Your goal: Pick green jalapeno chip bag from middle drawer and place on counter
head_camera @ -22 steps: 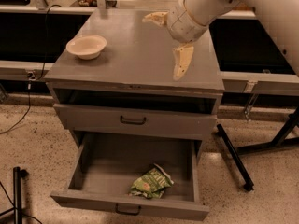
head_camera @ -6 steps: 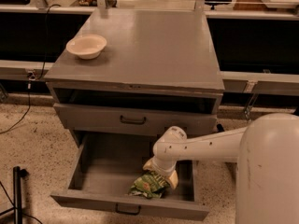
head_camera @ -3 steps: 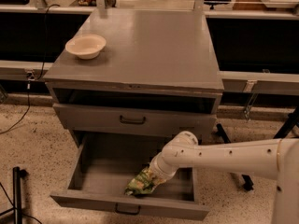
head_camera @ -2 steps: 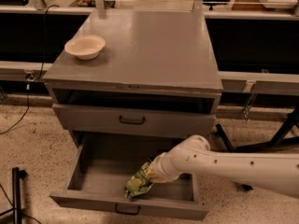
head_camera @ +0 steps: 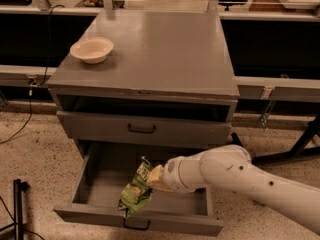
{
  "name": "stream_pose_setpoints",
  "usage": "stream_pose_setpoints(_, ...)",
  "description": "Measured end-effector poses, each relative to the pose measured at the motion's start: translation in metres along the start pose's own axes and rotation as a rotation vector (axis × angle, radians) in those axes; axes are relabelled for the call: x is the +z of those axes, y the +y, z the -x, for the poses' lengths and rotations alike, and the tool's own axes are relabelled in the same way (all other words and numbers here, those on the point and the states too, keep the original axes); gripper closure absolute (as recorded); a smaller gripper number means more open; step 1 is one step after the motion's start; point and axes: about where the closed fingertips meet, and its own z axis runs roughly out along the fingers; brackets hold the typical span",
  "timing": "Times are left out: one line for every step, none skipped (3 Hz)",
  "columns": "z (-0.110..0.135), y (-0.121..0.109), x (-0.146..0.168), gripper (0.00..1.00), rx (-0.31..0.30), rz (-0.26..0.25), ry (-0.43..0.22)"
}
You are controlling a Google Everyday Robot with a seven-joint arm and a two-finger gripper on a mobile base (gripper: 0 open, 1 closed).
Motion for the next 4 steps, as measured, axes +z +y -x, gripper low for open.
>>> stream_pose_setpoints(-0.014, -0.056, -0.077, 1.00, -0.044, -0.080, -0.002)
stream_pose_setpoints(-0.037, -0.105, -0.144, 1.00, -0.057, -0.081, 0.001)
stream_pose_setpoints(-0.066, -0.139, -0.191, 1.00, -0.007, -0.022, -0.028)
stream_pose_setpoints(-0.101, -0.147, -0.213, 1.00, 0.116, 0.057, -0.061)
